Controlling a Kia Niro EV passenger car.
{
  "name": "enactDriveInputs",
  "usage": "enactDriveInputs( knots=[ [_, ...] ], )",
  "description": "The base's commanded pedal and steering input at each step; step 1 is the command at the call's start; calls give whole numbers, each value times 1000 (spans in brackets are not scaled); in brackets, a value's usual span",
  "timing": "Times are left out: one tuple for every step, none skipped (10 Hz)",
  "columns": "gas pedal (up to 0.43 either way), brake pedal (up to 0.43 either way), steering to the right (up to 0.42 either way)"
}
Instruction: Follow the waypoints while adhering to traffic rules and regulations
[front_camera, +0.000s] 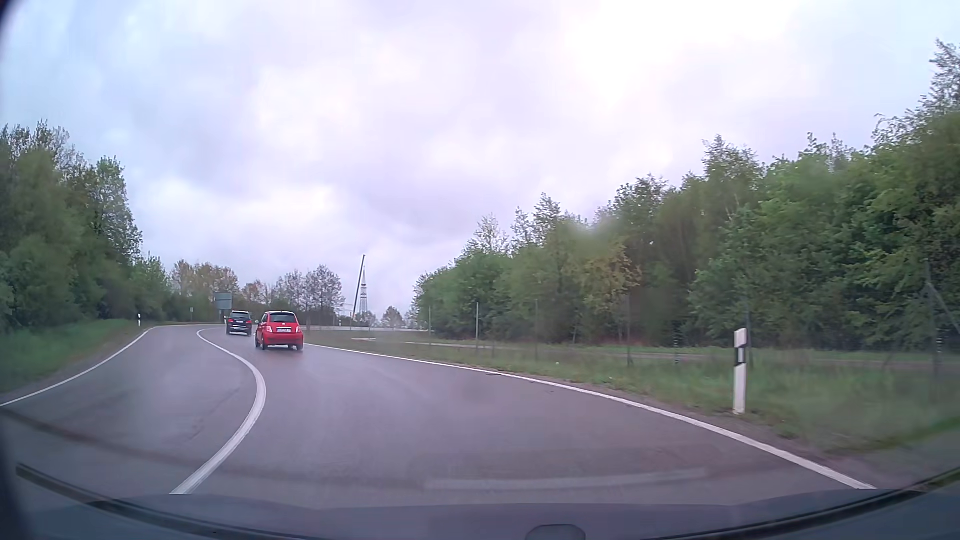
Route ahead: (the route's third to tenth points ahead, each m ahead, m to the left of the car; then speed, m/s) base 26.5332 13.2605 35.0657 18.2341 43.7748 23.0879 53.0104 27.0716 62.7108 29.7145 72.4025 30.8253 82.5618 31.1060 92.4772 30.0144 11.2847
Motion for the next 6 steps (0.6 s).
enactDriveInputs(
  knots=[
    [169,0,-143],
    [189,0,-143],
    [209,0,-142],
    [220,0,-141],
    [220,0,-140],
    [220,0,-137]
  ],
)
